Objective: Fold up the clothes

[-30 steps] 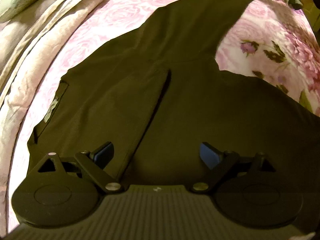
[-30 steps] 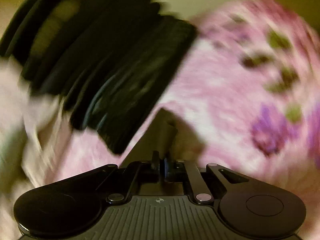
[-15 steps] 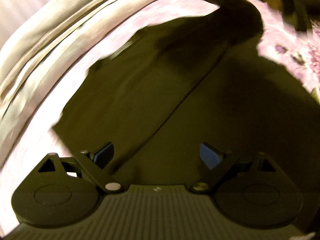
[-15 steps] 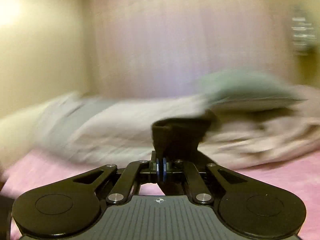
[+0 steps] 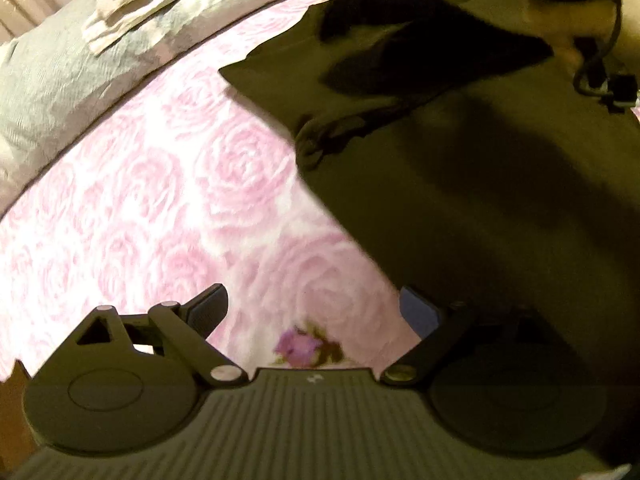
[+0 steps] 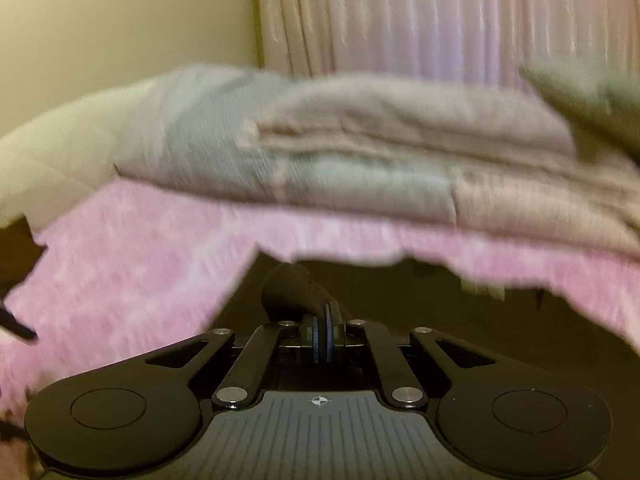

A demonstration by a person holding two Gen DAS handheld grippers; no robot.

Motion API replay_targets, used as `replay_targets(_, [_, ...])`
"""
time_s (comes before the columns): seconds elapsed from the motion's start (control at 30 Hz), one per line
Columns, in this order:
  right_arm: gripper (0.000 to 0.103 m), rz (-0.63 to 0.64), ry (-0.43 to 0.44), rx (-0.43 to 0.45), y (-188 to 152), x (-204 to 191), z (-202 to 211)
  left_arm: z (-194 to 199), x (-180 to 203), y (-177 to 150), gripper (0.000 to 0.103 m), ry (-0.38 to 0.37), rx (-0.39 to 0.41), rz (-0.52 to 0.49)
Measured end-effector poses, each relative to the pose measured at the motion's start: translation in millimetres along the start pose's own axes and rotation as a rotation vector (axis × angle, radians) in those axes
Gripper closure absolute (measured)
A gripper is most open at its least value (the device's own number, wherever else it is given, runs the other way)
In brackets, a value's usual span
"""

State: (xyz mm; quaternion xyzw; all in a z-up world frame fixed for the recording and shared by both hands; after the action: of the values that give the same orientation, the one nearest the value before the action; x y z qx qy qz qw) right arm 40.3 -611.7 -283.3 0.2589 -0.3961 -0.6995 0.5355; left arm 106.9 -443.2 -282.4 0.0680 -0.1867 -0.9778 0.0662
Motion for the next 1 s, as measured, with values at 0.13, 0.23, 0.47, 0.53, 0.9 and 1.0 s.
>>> replay_targets(0.13, [0.099,0.143,0.057,-0.103,-19,-41,-38,4,-7,-7,0.012,-0.011,0.005,0.005])
replay_targets(0.23, [0.073,0.156,0.082,-0.217,-43,-56,-61,8,-13,-10,0.012,-0.014,0.013,0.017])
replay_targets(0.47, [0.023,0.040,0.127,-0.306,-85,-53,-19,-2,-7,-3,0.012,-0.038,0.013,0.020])
replay_targets(0.53, [0.023,-0.076,0.084,-0.364,-112,-31,5,-6,1,3,0.012,-0.050,0.017,0.010])
replay_targets(0.9, [0.023,-0.376,-0.119,-0.533,-240,69,169,-19,89,-6,0.012,-0.103,-0.015,-0.075])
replay_targets(1.0, [0.023,-0.283,-0.050,-0.545,-248,64,188,-18,123,-31,0.012,-0.106,-0.044,-0.124])
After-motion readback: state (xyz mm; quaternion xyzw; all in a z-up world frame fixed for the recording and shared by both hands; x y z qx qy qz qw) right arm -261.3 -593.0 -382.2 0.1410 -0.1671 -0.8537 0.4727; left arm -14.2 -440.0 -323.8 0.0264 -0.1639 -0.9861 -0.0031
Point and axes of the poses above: each gripper's, at about its wrist camera, not at the fingertips, and z roughly against the way its jaws point, x to its right, y to its top, the point moved 6 cm from there along -z, roughly the way its jaws point, and after that the axes turned 8 degrees about z, right-handed, at the moved point
